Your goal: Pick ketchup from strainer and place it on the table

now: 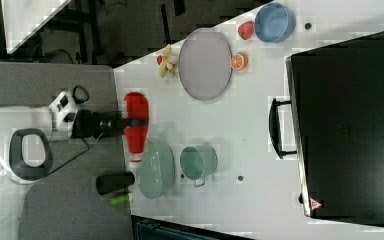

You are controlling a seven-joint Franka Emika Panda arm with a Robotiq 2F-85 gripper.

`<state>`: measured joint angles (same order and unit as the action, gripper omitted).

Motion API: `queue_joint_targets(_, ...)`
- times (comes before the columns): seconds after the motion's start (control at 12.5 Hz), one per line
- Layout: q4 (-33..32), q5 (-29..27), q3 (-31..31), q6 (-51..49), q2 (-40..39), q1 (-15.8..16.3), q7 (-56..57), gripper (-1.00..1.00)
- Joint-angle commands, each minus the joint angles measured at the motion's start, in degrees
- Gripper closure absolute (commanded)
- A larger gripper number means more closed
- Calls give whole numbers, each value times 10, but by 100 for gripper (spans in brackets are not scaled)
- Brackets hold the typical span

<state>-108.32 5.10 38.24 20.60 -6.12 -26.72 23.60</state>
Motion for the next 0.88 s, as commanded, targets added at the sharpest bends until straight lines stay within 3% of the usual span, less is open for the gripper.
queue_joint_targets(0.08,-3,-3,-49,-3,7,-23,93,-13)
queue_joint_targets(0.48,-87,-3,-128,74,7,-26,99,-13)
queue_joint_targets(0.88,-214,-3,-139,247,-16,-25,97,-13)
